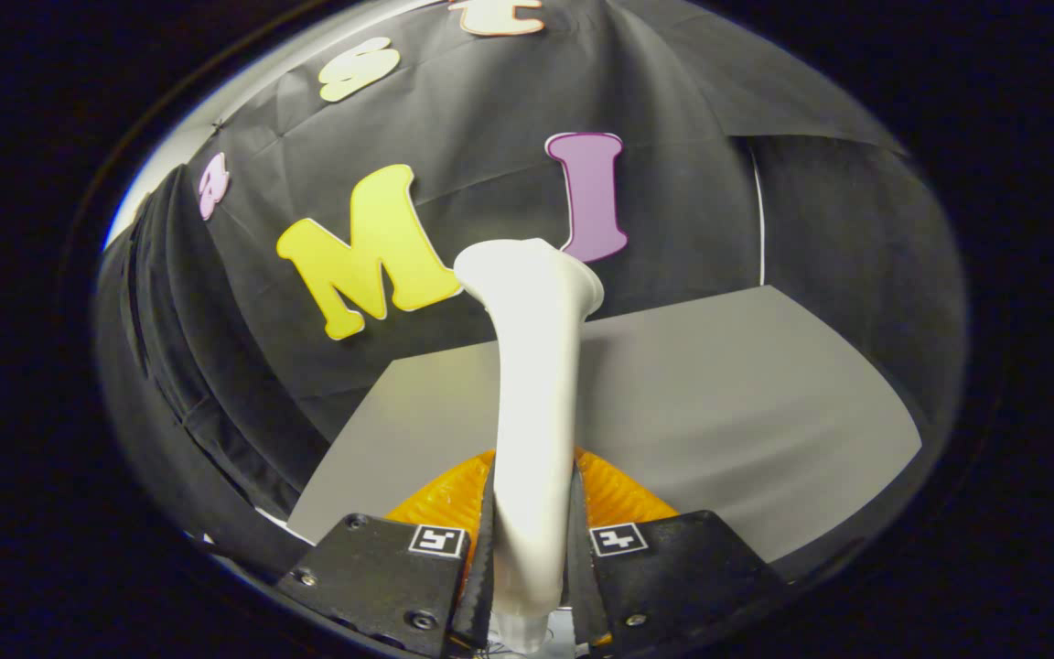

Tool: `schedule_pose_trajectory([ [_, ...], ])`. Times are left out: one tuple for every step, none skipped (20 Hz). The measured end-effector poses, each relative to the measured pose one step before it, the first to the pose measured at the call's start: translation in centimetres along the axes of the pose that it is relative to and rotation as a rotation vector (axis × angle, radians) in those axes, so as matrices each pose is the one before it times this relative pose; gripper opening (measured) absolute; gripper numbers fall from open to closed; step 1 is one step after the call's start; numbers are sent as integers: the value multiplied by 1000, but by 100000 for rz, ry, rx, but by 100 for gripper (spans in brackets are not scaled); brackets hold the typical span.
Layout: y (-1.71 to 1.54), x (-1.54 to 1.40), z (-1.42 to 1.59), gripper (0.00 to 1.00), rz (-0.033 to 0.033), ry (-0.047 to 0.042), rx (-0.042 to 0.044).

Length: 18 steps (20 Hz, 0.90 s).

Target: Iron the clothes twice with a garment steamer, once on the left side and once on the right side.

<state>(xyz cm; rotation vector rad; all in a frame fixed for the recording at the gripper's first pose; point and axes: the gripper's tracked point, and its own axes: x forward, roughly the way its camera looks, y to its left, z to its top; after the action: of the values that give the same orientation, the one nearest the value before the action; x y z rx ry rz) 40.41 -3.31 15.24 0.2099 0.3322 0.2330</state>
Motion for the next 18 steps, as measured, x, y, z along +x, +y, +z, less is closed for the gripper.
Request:
schedule_pose_trajectory([
  [560,-625,-183,36,518,-1104,13],
  [716,-674,-107,36,467,-1233,218],
  [757,-737,18,36,561,-950,-11],
  [798,-798,127,36,575,-1711,525],
  [1071,-707,267,36,756,-1767,19],
  [1031,-894,274,36,583,-1777,-187],
  [1248,-848,482,36,658,-1993,-613],
  [1421,-900,474,36,827,-2353,-444],
  [1655,-862,515,36,1453,-2257,-1043],
  [1703,-833,417,36,1486,-2064,-1589],
  [1588,-742,544,36,1476,-2282,-1560],
  [1679,-579,630,36,1635,-1918,-1893],
  [1735,-430,623,36,2361,-1721,-554],
  [1948,-433,457,36,2907,-1890,763],
  [1617,-446,675,36,2163,-1423,-342],
  [1701,-432,713,36,1480,-1826,-555],
  [1464,-269,576,36,1257,-1795,-673],
  [1589,-280,315,36,1199,-1202,-448],
])
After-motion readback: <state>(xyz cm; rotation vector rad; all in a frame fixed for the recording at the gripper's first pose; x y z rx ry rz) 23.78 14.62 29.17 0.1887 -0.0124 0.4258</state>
